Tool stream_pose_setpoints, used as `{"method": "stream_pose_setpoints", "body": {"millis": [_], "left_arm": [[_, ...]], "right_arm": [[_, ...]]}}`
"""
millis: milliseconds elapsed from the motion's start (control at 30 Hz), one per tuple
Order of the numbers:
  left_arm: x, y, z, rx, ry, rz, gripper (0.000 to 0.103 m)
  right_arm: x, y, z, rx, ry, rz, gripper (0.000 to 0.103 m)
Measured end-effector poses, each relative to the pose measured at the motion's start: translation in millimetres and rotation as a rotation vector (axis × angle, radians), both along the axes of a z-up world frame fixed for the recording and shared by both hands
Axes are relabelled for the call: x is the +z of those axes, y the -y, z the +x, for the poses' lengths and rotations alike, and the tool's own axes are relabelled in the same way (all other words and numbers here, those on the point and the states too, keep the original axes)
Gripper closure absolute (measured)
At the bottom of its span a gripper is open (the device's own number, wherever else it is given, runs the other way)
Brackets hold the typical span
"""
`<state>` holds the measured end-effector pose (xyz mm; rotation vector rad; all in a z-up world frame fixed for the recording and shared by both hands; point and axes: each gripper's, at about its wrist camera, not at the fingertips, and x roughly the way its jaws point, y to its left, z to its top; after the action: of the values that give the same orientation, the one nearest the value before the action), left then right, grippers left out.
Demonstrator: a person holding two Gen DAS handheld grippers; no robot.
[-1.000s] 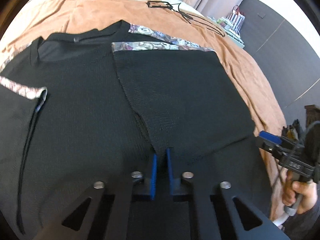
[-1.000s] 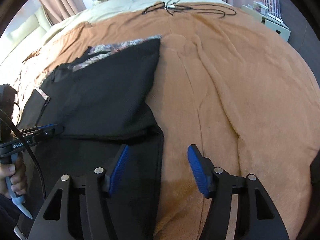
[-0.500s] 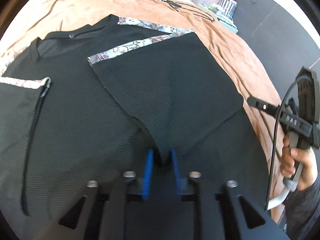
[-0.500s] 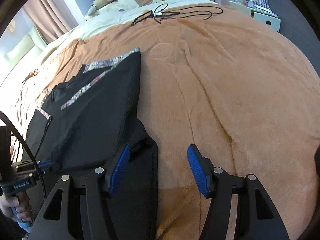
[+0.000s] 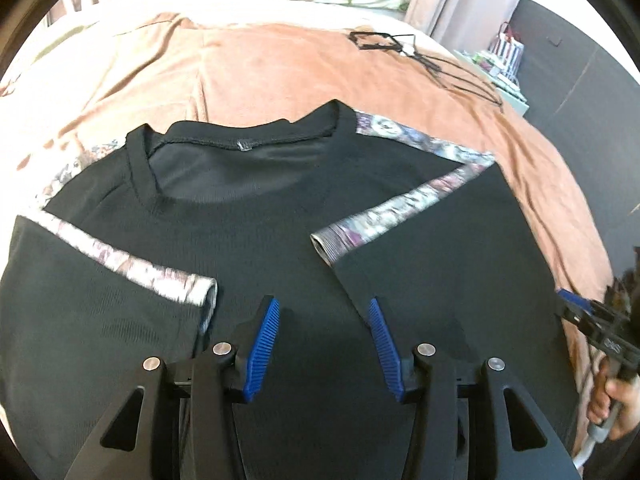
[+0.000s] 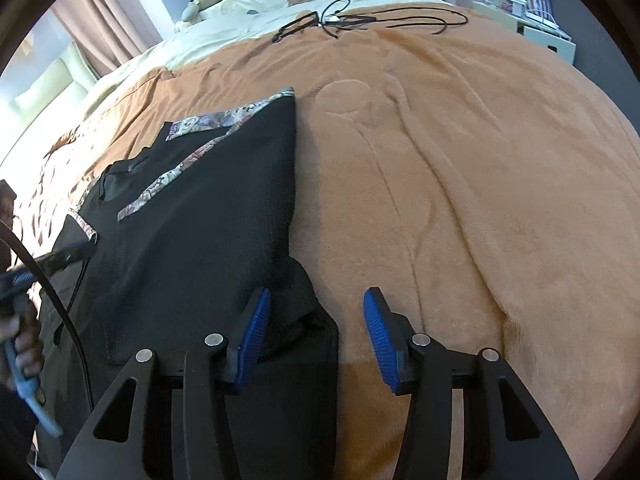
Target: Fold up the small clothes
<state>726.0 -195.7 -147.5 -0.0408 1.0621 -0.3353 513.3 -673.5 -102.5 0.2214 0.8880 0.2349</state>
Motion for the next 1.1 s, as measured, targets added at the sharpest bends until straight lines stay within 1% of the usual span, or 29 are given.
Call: {"method": "stream_pose_setpoints", "body": {"millis": [67,133,200,233,300,333,367,400,433,467,533,633,667,700,733,800,833,900,933,967,1000,1033,1067,1100], "left_arm": [[-6.6,7.4,12.5,-0.004,0.002,0.033,0.054],[-10.9,11.1,19.8,0.007,0.001,0.036,0.054],[-14.5,18.1,26.6,0.007,0.020,0.073,0.054],[-15.4,21.0,28.5,0.008,0.033,0.090,0.054],[-15.7,24.6,31.0,0.011,0.051,0.089,0.054],[-16.0,24.8,32.8,0.014,0.055,0.084,0.057],[-16.2,25.2,33.2,0.013,0.058,0.080,0.071],[-16.8,26.8,33.8,0.007,0.058,0.077,0.081],[-17.2,27.5,34.4,0.006,0.057,0.090,0.099],[-17.6,29.1,34.7,0.013,0.060,0.120,0.099],[-16.7,29.2,34.4,0.020,0.069,0.142,0.101],[-18.0,27.3,37.6,0.033,0.078,0.174,0.101],[-17.8,26.5,38.6,0.045,0.082,0.187,0.103],[-16.7,24.3,40.6,0.071,0.090,0.218,0.103],[-16.3,22.4,41.4,0.073,0.083,0.210,0.103],[-14.6,13.0,46.0,0.065,0.027,0.142,0.102],[-11.8,9.2,46.0,0.062,0.020,0.123,0.101],[-1.9,-1.4,43.2,0.059,0.042,0.112,0.094],[2.3,-7.9,42.8,0.060,0.046,0.108,0.085],[7.5,-18.8,42.4,0.066,0.046,0.097,0.073],[10.6,-24.9,42.9,0.070,0.048,0.093,0.067],[14.0,-31.7,42.5,0.072,0.056,0.096,0.057],[19.6,-42.8,40.3,0.074,0.076,0.109,0.052],[22.5,-48.9,37.2,0.073,0.088,0.118,0.051]], "right_arm": [[-2.1,-1.4,2.6,-0.001,0.000,-0.012,0.058],[-4.7,-2.2,4.3,-0.006,-0.003,-0.028,0.071],[-5.7,-2.5,5.0,-0.012,0.003,-0.038,0.076],[-6.1,-2.5,4.8,-0.012,0.006,-0.038,0.077],[-6.5,-2.9,4.6,-0.013,0.011,-0.042,0.078],[-6.8,-3.1,4.6,-0.016,0.015,-0.044,0.079],[-7.2,-3.2,4.3,-0.021,0.019,-0.046,0.080],[-7.6,-3.1,3.6,-0.027,0.021,-0.046,0.082],[-8.2,-2.2,3.1,-0.035,0.024,-0.044,0.084],[-8.4,-0.9,2.6,-0.046,0.025,-0.040,0.085],[-9.1,3.5,1.3,-0.070,0.022,-0.018,0.088],[-10.6,10.4,0.0,-0.112,0.009,0.014,0.088],[-11.0,11.9,-0.1,-0.120,0.004,0.025,0.088],[-11.1,12.9,-0.6,-0.125,0.001,0.033,0.088],[-10.4,12.9,-1.2,-0.126,-0.001,0.033,0.088],[-7.8,12.8,-3.9,-0.116,-0.005,0.039,0.088],[-5.4,14.1,-6.8,-0.113,-0.001,0.050,0.087],[-0.9,15.0,-12.1,-0.104,0.006,0.056,0.087],[1.2,15.7,-12.9,-0.093,0.010,0.059,0.087],[2.5,17.1,-15.4,-0.089,0.015,0.060,0.086],[4.1,17.2,-17.4,-0.085,0.021,0.061,0.081],[6.2,16.9,-20.1,-0.083,0.028,0.057,0.071],[7.7,16.5,-22.1,-0.081,0.035,0.056,0.065],[10.0,15.8,-25.1,-0.079,0.046,0.055,0.054]]}}
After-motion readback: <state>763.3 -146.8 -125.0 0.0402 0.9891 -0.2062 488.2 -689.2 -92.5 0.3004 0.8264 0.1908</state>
